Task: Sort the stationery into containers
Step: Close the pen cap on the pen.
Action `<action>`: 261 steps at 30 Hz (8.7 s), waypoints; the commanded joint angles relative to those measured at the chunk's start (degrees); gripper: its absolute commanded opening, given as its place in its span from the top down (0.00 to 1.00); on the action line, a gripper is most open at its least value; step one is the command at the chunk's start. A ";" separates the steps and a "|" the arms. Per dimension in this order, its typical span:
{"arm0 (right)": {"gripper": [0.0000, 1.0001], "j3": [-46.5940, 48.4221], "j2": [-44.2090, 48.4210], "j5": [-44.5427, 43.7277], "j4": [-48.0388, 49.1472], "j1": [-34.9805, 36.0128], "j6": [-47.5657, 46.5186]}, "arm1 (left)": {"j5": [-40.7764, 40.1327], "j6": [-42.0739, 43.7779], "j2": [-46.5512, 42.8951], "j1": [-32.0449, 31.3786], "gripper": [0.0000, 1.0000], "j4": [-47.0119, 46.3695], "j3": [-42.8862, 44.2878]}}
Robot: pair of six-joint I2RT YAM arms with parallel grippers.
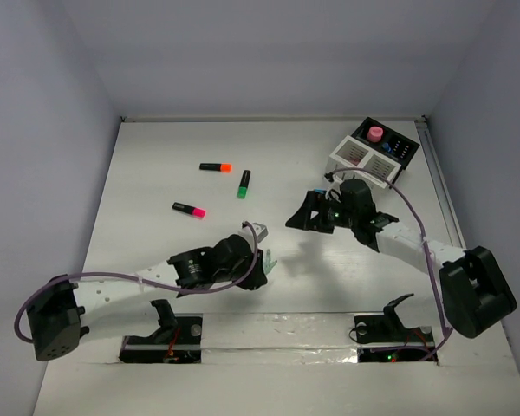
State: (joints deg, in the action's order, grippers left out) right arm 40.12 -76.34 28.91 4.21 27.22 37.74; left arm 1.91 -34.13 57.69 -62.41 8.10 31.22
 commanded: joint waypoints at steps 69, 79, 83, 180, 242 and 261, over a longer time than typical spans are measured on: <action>0.00 -22.01 -0.83 21.10 50.19 -3.05 34.24 | 15.75 8.55 8.93 2.12 1.00 -12.23 12.90; 0.29 -23.15 -6.10 21.81 61.88 -1.30 40.31 | 15.14 8.64 8.67 0.98 1.00 -12.76 12.20; 0.43 -23.24 -5.93 21.81 62.59 -0.77 40.75 | 14.96 8.55 8.40 0.45 1.00 -12.58 12.20; 0.79 -17.89 22.90 3.79 18.30 2.57 12.55 | -2.35 3.81 -5.39 0.45 1.00 -26.03 -1.51; 0.93 -1.36 5.85 34.03 6.60 2.57 9.28 | 17.07 10.93 -6.63 -1.13 0.52 -44.93 -7.49; 0.94 -1.27 4.62 32.79 6.34 2.57 8.76 | 15.75 10.93 -7.59 -1.13 0.77 -43.78 -7.93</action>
State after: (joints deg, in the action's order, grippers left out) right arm 36.07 -71.05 64.62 7.09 30.09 46.70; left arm 13.30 -22.61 50.68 -62.43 -32.29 22.96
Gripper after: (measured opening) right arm 0.317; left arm 0.268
